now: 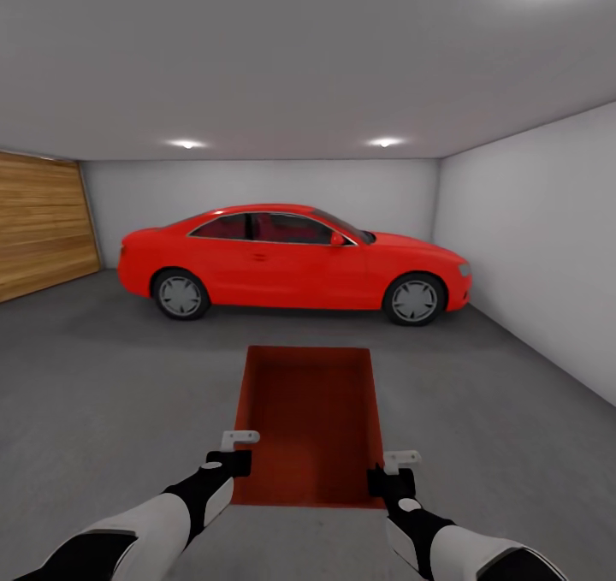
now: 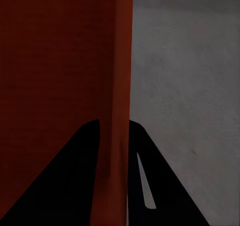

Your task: Move the two storage containers from the living room to the garage. In the garage, place one container on the floor and stack the other container on top of it (either order is fine).

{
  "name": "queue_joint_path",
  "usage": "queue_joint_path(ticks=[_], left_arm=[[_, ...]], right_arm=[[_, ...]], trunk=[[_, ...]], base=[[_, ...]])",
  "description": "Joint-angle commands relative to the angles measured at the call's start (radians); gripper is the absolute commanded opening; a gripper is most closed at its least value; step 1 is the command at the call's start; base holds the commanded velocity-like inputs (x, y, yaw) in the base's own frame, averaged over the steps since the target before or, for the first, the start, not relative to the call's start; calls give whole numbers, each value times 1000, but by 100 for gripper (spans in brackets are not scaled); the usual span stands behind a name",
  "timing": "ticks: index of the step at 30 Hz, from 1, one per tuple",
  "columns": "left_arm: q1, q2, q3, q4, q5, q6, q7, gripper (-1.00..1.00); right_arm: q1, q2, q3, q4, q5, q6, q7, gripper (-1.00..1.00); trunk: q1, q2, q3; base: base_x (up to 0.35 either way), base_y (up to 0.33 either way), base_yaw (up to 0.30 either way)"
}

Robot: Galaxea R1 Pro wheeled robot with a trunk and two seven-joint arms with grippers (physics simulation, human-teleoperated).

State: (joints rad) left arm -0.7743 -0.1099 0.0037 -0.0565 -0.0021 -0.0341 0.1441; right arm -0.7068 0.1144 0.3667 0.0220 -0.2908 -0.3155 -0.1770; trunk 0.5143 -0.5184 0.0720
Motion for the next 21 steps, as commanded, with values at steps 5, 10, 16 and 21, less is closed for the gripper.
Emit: queue_joint_path(ticks=[5, 10, 16, 21], left_arm=[[0, 67, 55, 2, -1, -3, 19, -100], [0, 66, 55, 2, -1, -3, 19, -100], [0, 67, 55, 2, -1, -3, 19, -100], [0, 67, 55, 1, -1, -3, 19, -100]], right_arm=[[-1, 1, -40, -2, 12, -22, 1, -100], [-1, 0, -40, -2, 12, -22, 1, -100], [-1, -1, -40, -2, 13, -22, 1, -100], [-1, -1, -40, -2, 13, -21, 1, -100]], trunk=[[1, -1, 0], [1, -1, 0], [1, -1, 0], [1, -1, 0]], base=[[322, 0, 0], [322, 0, 0], [322, 0, 0], [322, 0, 0]])
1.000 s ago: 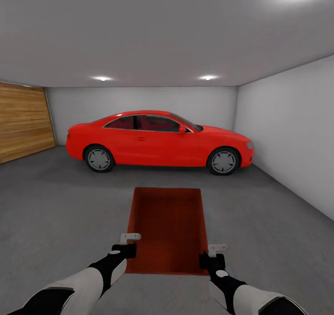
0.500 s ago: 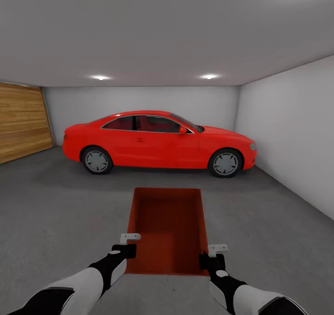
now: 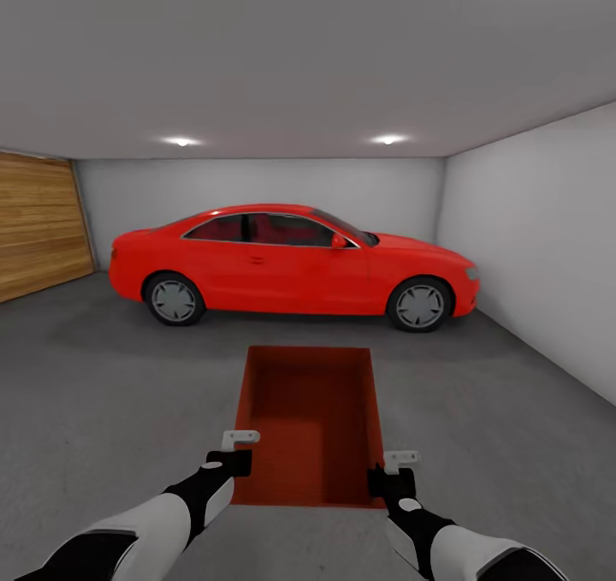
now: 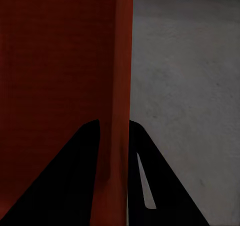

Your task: Move the two storage containers from the living room to the garage. In the garage, place one container on the floor and stack the other container on top of it (either order is fine).

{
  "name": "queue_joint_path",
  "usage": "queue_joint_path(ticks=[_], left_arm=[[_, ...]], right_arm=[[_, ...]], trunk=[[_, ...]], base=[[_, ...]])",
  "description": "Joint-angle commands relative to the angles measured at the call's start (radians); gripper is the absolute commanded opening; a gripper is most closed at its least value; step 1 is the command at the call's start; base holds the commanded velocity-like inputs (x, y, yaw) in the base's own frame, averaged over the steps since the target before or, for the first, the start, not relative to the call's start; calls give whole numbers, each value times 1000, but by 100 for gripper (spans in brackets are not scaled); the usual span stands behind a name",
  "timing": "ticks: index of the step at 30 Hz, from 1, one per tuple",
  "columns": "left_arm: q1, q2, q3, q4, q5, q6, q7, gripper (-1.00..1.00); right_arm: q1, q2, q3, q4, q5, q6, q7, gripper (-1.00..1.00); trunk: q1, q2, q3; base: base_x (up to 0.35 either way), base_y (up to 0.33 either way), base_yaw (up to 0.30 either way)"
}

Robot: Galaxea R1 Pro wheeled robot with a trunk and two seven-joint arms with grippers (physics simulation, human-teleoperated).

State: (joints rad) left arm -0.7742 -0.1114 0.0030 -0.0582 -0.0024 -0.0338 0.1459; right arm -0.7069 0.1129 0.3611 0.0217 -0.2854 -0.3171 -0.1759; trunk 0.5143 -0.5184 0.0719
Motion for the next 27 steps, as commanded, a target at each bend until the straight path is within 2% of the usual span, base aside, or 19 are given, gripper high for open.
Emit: queue_joint_path(ticks=[1, 27], left_arm=[[0, 68, 55, 3, -1, -3, 17, -100], [0, 67, 55, 3, -1, -4, 17, -100]], right_arm=[[-1, 1, -34, -2, 8, -19, 0, -100], [-1, 1, -34, -2, 8, -20, 0, -100]], trunk=[[1, -1, 0], [1, -1, 0]], base=[[322, 0, 0], [322, 0, 0]])
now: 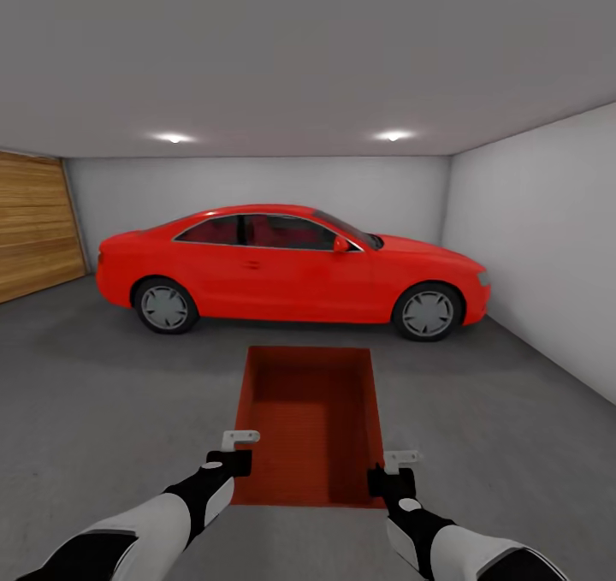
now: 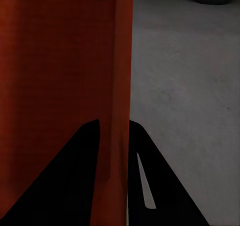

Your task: Move the two storage containers from the living room to the garage. In the garage, place one container on the floor and stack the other container on top of it (either order is fine).

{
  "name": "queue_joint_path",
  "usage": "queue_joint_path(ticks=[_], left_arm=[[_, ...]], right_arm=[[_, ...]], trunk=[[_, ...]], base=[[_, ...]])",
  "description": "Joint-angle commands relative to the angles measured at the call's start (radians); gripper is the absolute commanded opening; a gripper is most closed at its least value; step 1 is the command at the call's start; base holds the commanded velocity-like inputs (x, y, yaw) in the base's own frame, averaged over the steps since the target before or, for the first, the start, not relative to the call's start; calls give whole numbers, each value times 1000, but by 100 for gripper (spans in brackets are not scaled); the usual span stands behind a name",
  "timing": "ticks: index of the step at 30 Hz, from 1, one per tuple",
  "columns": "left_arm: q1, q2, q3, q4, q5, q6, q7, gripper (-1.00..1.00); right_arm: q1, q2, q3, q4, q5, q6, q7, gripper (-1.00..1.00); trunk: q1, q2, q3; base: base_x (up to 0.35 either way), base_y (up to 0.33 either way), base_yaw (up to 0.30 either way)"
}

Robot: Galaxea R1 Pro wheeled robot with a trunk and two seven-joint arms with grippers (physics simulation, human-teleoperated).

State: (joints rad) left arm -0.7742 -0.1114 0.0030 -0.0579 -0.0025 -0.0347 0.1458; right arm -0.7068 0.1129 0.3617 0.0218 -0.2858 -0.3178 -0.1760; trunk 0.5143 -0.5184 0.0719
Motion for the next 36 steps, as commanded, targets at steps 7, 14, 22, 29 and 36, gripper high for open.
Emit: queue_joint_path(ticks=[7, 14, 22, 29, 36], left_arm=[[0, 67, 55, 3, -1, -3, 17, -100], [0, 67, 55, 3, -1, -3, 17, -100], [0, 67, 55, 4, -1, -3, 17, -100], [0, 67, 55, 4, -1, -4, 17, -100], [0, 67, 55, 4, -1, -4, 17, -100]], right_arm=[[-1, 2, -35, -2, 8, -20, -1, -100], [0, 2, -35, -2, 8, -20, 0, -100], [0, 1, -35, -2, 8, -20, 0, -100], [0, 2, -35, -2, 7, -20, 0, -100], [0, 2, -35, -2, 7, -21, 0, -100]], trunk=[[1, -1, 0], [1, -1, 0], [1, -1, 0], [1, -1, 0], [1, -1, 0]], base=[[322, 0, -54], [322, 0, -251], [322, 0, -278], [322, 7, -279], [322, 62, -278]])
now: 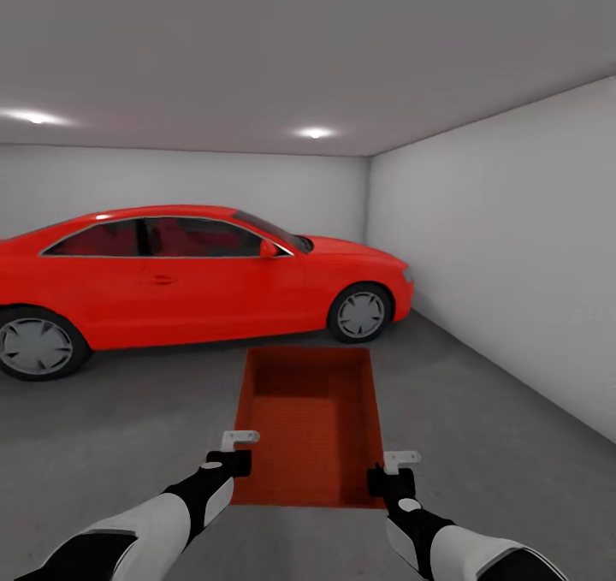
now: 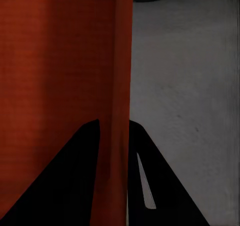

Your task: Move the two storage containers from the living room to the garage. In the garage, place one container on the floor and stack the other container on top of it (either order is fine).

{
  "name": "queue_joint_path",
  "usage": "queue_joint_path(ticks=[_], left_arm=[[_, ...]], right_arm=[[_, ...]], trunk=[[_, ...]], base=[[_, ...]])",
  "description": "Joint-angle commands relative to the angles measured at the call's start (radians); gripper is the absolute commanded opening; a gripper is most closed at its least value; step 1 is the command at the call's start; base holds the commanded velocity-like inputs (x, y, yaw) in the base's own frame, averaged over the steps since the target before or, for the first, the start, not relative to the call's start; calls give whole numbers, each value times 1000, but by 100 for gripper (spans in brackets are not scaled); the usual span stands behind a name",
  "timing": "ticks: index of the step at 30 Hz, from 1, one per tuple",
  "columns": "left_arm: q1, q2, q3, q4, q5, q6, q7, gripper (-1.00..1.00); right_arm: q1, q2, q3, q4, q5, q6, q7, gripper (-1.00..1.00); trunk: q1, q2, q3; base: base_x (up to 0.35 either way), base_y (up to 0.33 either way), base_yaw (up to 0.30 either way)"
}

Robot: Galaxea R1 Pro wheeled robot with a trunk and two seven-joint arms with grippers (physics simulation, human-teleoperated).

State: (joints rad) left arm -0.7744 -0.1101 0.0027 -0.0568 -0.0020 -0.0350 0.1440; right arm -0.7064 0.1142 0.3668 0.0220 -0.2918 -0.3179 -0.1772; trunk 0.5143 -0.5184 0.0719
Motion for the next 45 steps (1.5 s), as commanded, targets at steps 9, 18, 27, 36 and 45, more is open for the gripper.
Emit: queue_joint_path(ticks=[9, 18, 27, 36, 45], left_arm=[[0, 66, 56, 3, -1, -3, 19, -100], [0, 66, 56, 3, -1, -3, 19, -100], [0, 66, 56, 3, -1, -3, 19, -100], [0, 66, 56, 3, -1, -3, 17, -100], [0, 66, 56, 3, -1, -3, 17, -100]], right_arm=[[-1, 1, -40, -2, 13, -21, 1, -100], [-1, 1, -40, -2, 13, -21, 2, -100], [-1, 1, -40, -2, 13, -21, 2, -100], [-1, 0, -40, -2, 13, -21, 2, -100], [-1, -1, -40, -2, 14, -21, 5, -100]], trunk=[[1, -1, 0], [1, -1, 0], [1, -1, 0], [1, -1, 0], [1, -1, 0]], base=[[322, 73, -278], [322, 73, -278], [322, 73, -278], [322, 73, -278], [322, 73, -278]])
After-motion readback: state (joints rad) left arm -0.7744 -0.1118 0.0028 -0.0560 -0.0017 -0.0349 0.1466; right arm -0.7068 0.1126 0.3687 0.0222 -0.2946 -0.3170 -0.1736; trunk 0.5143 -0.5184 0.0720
